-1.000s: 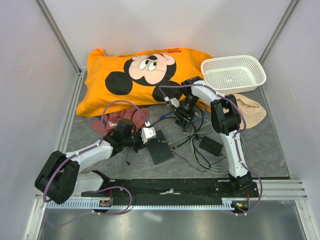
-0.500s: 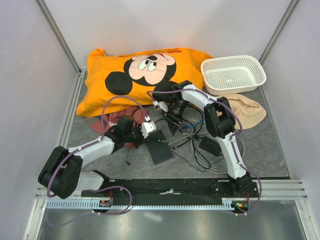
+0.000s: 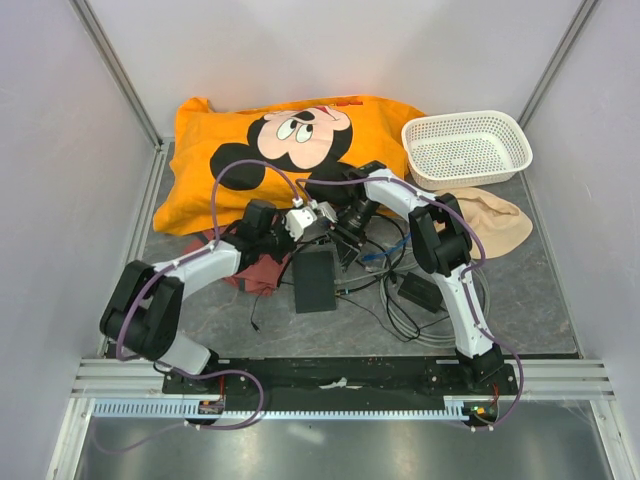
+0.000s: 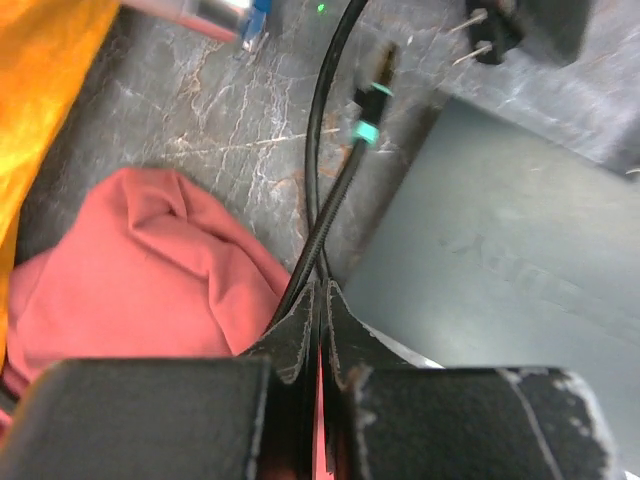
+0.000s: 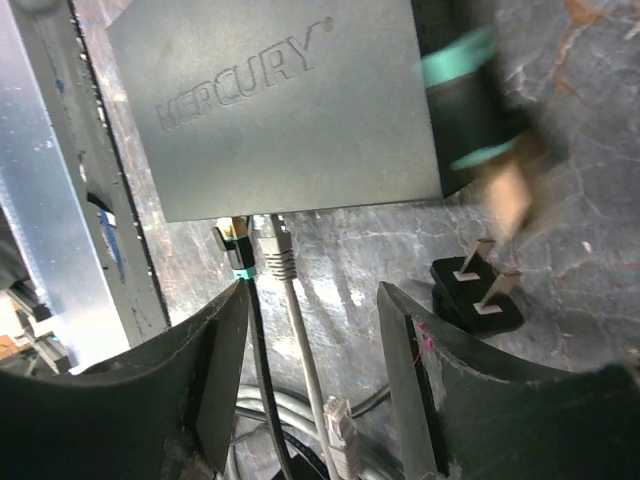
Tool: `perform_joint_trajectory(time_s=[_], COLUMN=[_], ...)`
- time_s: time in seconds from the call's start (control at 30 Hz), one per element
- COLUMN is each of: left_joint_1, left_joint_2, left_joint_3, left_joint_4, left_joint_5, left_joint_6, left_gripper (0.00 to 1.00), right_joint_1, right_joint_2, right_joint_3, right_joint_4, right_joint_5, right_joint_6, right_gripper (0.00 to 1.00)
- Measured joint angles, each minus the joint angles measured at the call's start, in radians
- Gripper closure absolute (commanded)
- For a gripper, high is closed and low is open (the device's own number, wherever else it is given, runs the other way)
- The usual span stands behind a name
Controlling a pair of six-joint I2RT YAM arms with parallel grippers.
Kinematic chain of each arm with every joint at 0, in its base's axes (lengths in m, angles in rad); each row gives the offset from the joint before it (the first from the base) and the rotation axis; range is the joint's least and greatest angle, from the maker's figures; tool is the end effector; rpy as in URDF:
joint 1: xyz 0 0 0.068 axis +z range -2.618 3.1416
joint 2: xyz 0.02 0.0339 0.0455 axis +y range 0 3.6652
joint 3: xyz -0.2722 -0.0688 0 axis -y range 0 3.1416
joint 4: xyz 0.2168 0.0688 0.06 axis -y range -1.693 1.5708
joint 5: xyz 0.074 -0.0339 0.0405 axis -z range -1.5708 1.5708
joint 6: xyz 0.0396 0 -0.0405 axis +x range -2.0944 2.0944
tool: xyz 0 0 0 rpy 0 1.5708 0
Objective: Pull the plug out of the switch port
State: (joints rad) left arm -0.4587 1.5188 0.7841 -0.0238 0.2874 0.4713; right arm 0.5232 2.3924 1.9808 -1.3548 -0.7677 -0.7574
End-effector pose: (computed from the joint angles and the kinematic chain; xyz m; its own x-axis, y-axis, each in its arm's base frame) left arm 0.2535 -0.1377 0.2075 -0.2729 0.6204 -0.7353 0.8227 0.5467 0.1559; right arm 0.3519 0.2347 0.1666 -0.4508 -0.8307 -0.3268 -0.7600 0.1651 0.6285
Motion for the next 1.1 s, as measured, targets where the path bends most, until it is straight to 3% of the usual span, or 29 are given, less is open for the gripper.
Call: perform_joint_trajectory(time_s=[0.3,0.57,0.8,1.1], left_joint_1=[-0.012,-0.047,-0.047,-0.047], left_joint_2=[-0.229,-0.227,-0.223,-0.236], left_joint_3=[-0.021,-0.19,-0.225,-0.2], left_joint_4=[-0.071,-0.118,-0.118,-0.147], left_joint_5=[0.073,0.114,0.116,0.167], left_joint_6=[-0.144,-0.024,0.003,-0.023], left_gripper=[0.98,0.98,0.98,0.98], right_joint_1=[-0.001,0.007,0.009,0.01], right_joint_2=[0.029,0.045,0.045,0.045], right_joint_3=[0.015,-0.006,-0.05,-0.061], right_joint_4=[0.004,0.003,-0.026,-0.022], right_joint_5=[-0.067,-0.102,-0.156,-0.144], right_joint_6=[0.018,0.027,0.033,0.084], right_gripper=[0.34,0.31,0.3,0.41])
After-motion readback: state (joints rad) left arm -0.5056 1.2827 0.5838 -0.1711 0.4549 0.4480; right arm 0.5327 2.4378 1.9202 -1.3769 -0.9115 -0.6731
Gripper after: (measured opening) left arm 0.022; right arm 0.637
